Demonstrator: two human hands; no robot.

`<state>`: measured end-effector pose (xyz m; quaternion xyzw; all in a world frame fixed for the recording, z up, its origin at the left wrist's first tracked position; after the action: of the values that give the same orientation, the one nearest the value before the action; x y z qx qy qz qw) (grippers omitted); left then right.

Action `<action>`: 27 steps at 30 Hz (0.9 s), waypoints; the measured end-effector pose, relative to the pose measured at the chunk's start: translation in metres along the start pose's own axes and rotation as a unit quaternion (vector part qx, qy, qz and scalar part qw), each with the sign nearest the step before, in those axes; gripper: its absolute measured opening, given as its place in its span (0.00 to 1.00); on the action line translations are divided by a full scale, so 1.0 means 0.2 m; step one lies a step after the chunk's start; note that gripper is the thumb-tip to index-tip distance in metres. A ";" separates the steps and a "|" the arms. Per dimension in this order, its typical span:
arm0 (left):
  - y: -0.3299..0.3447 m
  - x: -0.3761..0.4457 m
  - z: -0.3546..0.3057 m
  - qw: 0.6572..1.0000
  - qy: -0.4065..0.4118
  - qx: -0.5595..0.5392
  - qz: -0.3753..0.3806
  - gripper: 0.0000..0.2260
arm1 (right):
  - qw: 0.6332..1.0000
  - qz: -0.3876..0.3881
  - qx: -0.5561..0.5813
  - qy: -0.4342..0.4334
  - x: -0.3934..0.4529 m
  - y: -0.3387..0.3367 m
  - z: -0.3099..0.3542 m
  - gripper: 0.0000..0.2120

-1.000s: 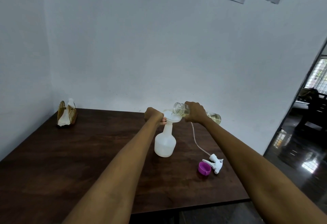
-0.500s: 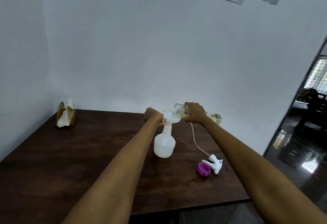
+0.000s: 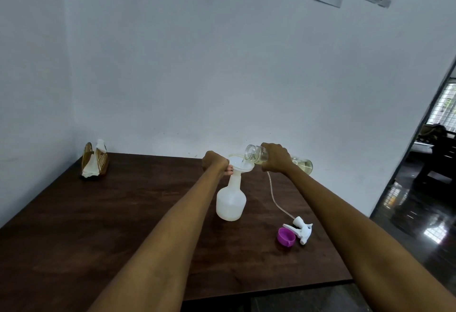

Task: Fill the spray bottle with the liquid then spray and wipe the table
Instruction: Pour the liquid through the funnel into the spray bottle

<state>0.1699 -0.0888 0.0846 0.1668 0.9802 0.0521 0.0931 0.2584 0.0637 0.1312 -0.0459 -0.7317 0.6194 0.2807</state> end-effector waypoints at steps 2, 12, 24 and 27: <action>0.00 0.00 0.00 1.000 -0.001 -0.002 -0.001 0.14 | 1.000 0.002 0.001 0.001 -0.01 0.00 0.00 0.18; 0.01 -0.01 0.01 1.000 -0.004 -0.015 0.003 0.14 | 1.000 0.018 -0.001 0.006 -0.02 0.03 0.00 0.21; 0.01 -0.02 0.00 1.000 -0.008 -0.009 0.003 0.14 | 1.000 0.025 -0.003 0.011 -0.02 0.02 0.00 0.21; 0.01 -0.02 0.01 1.000 -0.006 -0.017 0.004 0.14 | 1.000 0.028 -0.006 0.013 -0.02 0.01 0.00 0.22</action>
<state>0.1749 -0.0879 0.0844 0.1694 0.9779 0.0680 0.1020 0.2613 0.0622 0.1273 -0.0762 -0.7305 0.6217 0.2723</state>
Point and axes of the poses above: each hand's wrist, its own x-axis towards the middle knuckle, its own y-axis out of the palm, z = x × y, the point moved 4 cm from there along x, towards the middle knuckle, and after that the axes turned 10 degrees about -x, right-handed, at the moved point
